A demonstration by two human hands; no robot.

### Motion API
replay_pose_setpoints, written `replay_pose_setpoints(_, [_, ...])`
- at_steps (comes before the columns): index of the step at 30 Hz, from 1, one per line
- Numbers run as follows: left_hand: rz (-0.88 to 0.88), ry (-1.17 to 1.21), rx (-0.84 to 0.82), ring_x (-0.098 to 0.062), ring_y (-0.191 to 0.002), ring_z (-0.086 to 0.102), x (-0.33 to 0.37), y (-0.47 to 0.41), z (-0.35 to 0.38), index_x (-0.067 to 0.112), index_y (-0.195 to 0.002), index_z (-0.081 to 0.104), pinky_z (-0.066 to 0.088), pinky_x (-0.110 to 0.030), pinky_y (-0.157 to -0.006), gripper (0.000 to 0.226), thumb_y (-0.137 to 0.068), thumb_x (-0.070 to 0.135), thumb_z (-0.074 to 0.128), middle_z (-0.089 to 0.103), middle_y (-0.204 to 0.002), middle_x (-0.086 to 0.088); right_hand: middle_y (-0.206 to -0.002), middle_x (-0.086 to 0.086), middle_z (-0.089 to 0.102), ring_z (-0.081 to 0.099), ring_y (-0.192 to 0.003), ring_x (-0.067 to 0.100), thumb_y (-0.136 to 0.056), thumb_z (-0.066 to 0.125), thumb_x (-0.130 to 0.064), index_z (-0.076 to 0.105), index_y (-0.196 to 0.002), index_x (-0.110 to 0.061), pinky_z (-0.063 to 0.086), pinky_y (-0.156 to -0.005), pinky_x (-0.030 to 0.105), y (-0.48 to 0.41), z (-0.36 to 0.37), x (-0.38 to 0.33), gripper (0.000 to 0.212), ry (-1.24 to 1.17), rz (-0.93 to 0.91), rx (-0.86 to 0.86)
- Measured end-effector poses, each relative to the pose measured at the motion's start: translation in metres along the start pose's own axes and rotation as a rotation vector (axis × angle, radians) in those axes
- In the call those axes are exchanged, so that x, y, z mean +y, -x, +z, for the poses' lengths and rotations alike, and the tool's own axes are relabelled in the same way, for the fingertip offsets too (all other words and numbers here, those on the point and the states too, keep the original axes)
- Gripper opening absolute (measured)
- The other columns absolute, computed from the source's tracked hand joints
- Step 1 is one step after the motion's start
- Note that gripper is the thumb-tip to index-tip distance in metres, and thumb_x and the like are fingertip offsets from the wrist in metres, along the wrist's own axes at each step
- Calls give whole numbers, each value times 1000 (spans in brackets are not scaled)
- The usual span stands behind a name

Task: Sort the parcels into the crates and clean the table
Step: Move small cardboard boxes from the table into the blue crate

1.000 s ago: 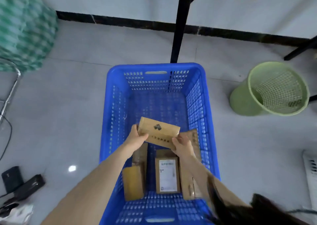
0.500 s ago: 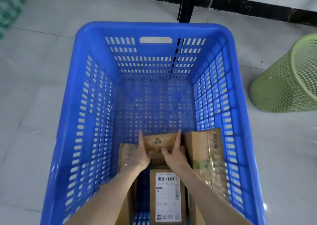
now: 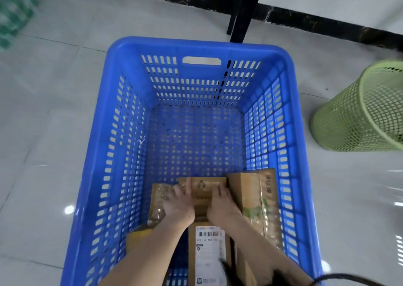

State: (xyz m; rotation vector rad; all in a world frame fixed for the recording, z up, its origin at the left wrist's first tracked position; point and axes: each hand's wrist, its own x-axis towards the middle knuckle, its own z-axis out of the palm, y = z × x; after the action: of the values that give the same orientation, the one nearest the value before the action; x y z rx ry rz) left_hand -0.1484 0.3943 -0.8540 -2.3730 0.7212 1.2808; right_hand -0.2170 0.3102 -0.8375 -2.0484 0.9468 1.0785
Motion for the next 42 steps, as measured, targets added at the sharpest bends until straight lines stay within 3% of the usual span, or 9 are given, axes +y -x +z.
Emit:
replay_pose_setpoints(3, [95, 122, 58, -32, -144, 15, -15, 23, -15, 22, -151, -4, 31, -42, -111, 83, -92, 13, 53, 4, -158, -10, -160, 4, 2, 11, -146, 23, -95, 41, -12, 4, -152, -15, 26, -115, 35, 33, -19, -6, 69, -168, -60, 140])
replay_pose_setpoints(9, [355, 413, 163, -24, -122, 53, -47, 102, -131, 14, -135, 49, 42, -35, -101, 39, -98, 14, 40, 52, -137, -7, -160, 0, 11, 22, -143, 19, -99, 39, -16, 14, -152, -14, 31, -107, 29, 135, -98, -32, 59, -322, -111, 391])
replay_pose_setpoints(15, [564, 432, 363, -18, -90, 64, -66, 246, -267, 20, -114, 63, 50, -37, -86, 29, -95, 13, 42, 68, -107, 1, -147, 6, 40, 43, -128, 25, -96, 38, -7, 35, -145, -12, 38, -98, 33, 287, -195, -66, 49, -479, -203, 622])
replay_pose_setpoints(19, [642, 370, 434, -10, -83, 60, -73, 338, -328, 21, -115, 62, 48, -30, -80, 28, -96, 16, 43, 68, -108, 4, -144, 6, 45, 49, -123, 26, -96, 39, -8, 41, -142, -14, 38, -96, 29, 385, -249, -74, 46, -541, -255, 753])
replay_pose_setpoints(23, [703, 387, 456, -29, -113, 57, -47, 446, -384, 19, -140, 41, 44, -35, -94, 39, -101, 20, 39, 46, -139, 3, -150, 8, 37, 47, -126, 25, -96, 40, -9, 35, -145, -13, 39, -95, 32, 484, -307, -55, 49, -530, -320, 880])
replay_pose_setpoints(26, [754, 364, 531, -24, -141, 25, -2, 509, -405, 18, -151, 16, 24, -36, -114, 55, -102, 23, 38, 13, -157, 4, -155, 5, 26, 21, -144, 19, -98, 43, -12, 27, -148, -13, 23, -111, 29, 543, -342, -20, 53, -527, -369, 955])
replay_pose_setpoints(28, [784, 319, 664, -15, -146, 5, 34, 544, -412, 16, -152, 9, 10, -33, -118, 60, -101, 28, 39, 2, -159, 3, -157, 2, 21, 10, -147, 18, -99, 43, -16, 24, -150, -14, 17, -114, 28, 575, -362, 13, 54, -497, -391, 986])
replay_pose_setpoints(33, [722, 263, 859, -19, -147, 0, 130, 598, -420, 13, -152, 3, 8, -38, -118, 66, -101, 38, 35, -2, -159, -3, -158, -1, 17, 6, -147, 15, -101, 41, -23, 21, -151, -17, 15, -115, 30, 650, -397, 112, 54, -441, -393, 1019])
replay_pose_setpoints(42, [686, 226, 816, -18, -147, 0, 230, 636, -446, 17, -152, 7, 6, -42, -117, 61, -101, 41, 29, 1, -160, -1, -156, 2, 24, 22, -143, 20, -101, 41, -23, 21, -151, -17, 24, -111, 30, 709, -451, 214, 54, -466, -321, 1091])
